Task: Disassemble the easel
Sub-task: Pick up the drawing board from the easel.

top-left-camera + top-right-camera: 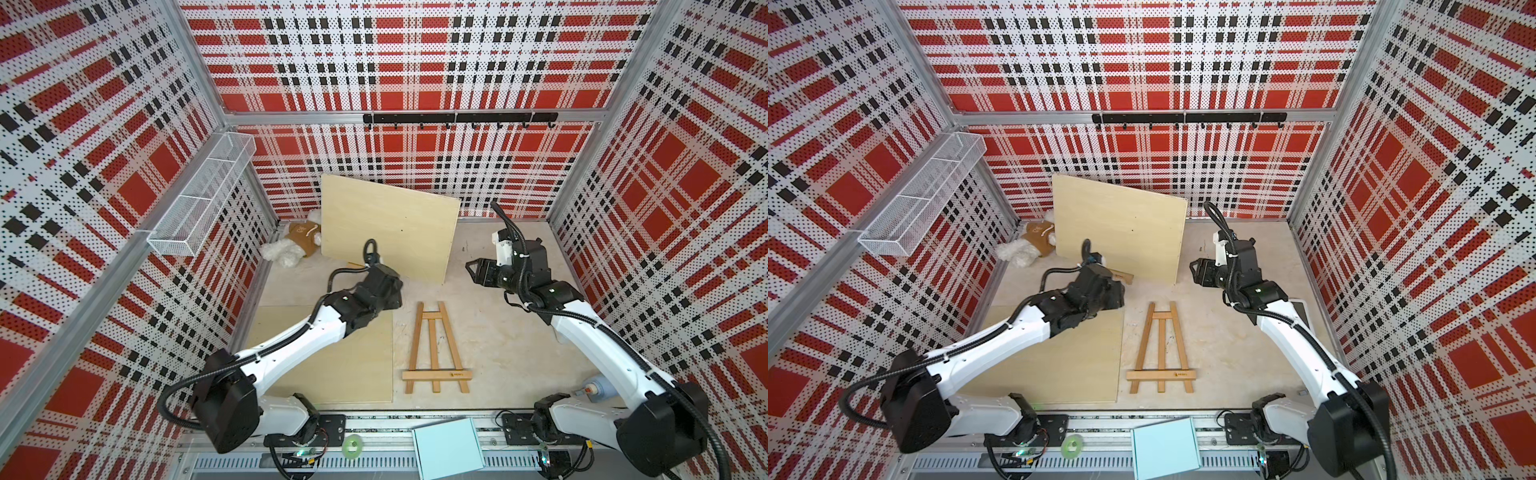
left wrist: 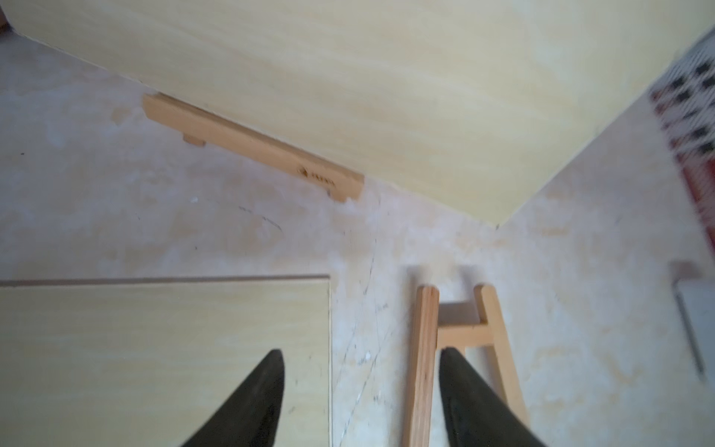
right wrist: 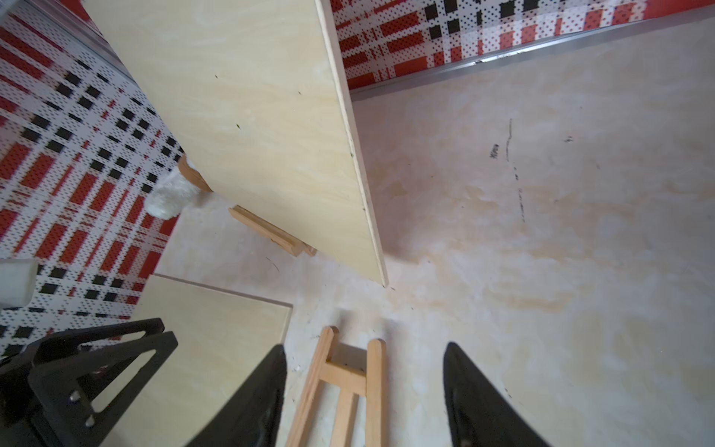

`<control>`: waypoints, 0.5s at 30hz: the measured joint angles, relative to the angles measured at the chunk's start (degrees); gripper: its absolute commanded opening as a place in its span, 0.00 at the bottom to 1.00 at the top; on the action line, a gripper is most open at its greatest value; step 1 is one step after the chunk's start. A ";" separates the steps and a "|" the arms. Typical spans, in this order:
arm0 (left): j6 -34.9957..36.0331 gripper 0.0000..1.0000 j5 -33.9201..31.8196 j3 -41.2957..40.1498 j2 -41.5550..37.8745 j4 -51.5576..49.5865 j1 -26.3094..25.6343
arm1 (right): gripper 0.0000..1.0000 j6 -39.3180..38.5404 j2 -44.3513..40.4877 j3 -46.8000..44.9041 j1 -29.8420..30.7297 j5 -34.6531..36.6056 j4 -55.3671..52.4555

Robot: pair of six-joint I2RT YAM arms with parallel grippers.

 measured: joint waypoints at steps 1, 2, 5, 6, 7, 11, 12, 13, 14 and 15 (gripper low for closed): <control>0.20 0.73 2.45 -1.84 -1.07 2.47 3.06 | 0.72 0.17 1.16 0.00 -0.15 -0.42 1.95; 0.22 0.73 4.96 -3.82 -1.84 5.11 6.12 | 0.72 0.57 2.32 0.00 -0.37 -0.98 3.80; 0.04 0.73 12.90 -7.39 -1.03 10.14 14.40 | 0.73 1.70 6.36 0.79 -1.66 -2.91 8.59; -0.02 0.73 15.80 -7.76 0.22 11.39 17.33 | 0.73 2.12 8.04 1.46 -2.14 -3.61 10.25; -0.15 0.73 18.36 -7.87 1.46 12.68 19.56 | 0.74 2.40 9.62 2.16 -2.54 -4.31 11.72; -1.64 0.73 27.54 -8.26 6.75 19.69 27.52 | 0.75 3.19 15.91 5.14 -3.69 -7.39 17.42; -2.19 0.73 29.55 -8.48 8.02 21.70 29.40 | 0.74 3.41 17.33 5.92 -3.82 -8.24 18.62; -2.78 0.73 31.39 -8.72 9.20 23.65 31.12 | 0.74 3.61 18.67 6.64 -3.85 -9.14 19.87; -3.48 0.73 33.00 -8.94 10.40 25.81 32.68 | 0.74 3.67 19.80 7.19 -3.85 -9.86 20.92; -4.46 0.73 34.69 -9.07 12.04 28.26 34.40 | 0.74 3.80 20.90 7.80 -3.85 -10.60 21.90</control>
